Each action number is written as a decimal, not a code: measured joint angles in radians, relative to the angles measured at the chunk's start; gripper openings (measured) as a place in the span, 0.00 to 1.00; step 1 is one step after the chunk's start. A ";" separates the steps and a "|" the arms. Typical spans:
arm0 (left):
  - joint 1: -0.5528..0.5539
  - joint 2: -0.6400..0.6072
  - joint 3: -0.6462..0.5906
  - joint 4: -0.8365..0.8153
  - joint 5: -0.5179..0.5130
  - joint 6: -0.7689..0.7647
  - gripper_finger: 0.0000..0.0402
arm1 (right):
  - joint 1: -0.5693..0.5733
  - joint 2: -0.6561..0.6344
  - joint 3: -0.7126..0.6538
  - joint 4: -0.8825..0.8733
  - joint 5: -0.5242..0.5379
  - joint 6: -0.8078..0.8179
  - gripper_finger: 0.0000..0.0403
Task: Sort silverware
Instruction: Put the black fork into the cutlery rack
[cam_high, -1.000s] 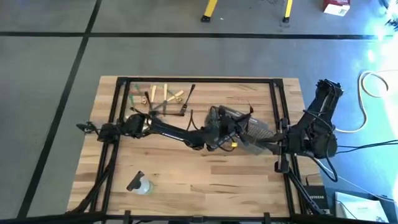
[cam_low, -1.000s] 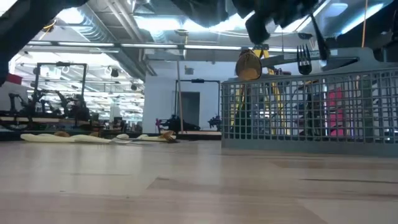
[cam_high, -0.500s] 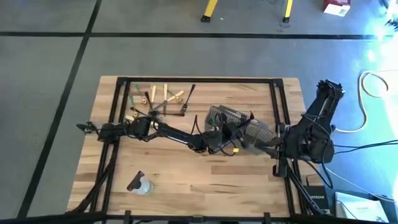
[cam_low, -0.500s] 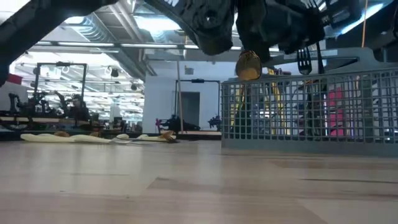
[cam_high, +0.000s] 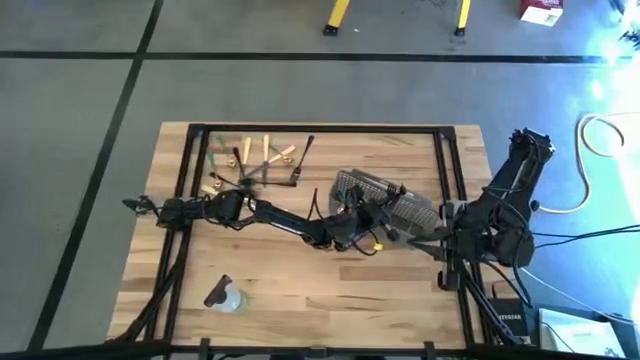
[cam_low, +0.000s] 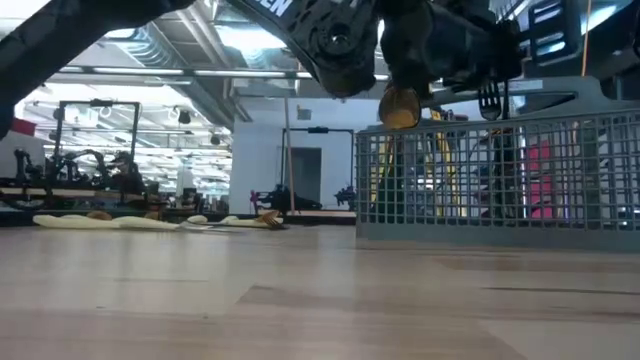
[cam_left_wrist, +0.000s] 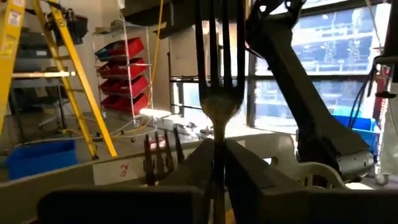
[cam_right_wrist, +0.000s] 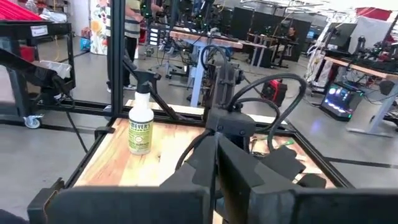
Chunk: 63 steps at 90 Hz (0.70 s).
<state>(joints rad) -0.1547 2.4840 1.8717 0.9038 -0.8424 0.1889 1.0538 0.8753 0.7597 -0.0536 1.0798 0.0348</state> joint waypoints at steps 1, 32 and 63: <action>0.000 0.000 0.000 -0.002 -0.004 -0.006 0.09 | 0.000 0.000 0.000 0.000 0.000 0.002 0.00; 0.000 0.000 0.000 0.006 -0.037 -0.111 0.28 | 0.000 0.000 0.000 0.000 -0.019 0.023 0.00; -0.032 -0.065 0.000 0.096 -0.090 0.147 0.34 | 0.000 0.000 0.000 -0.001 -0.044 0.024 0.00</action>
<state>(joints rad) -0.1869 2.4189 1.8720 0.9998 -0.9326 0.3355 1.0540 0.8753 0.7597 -0.0542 1.0357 0.0593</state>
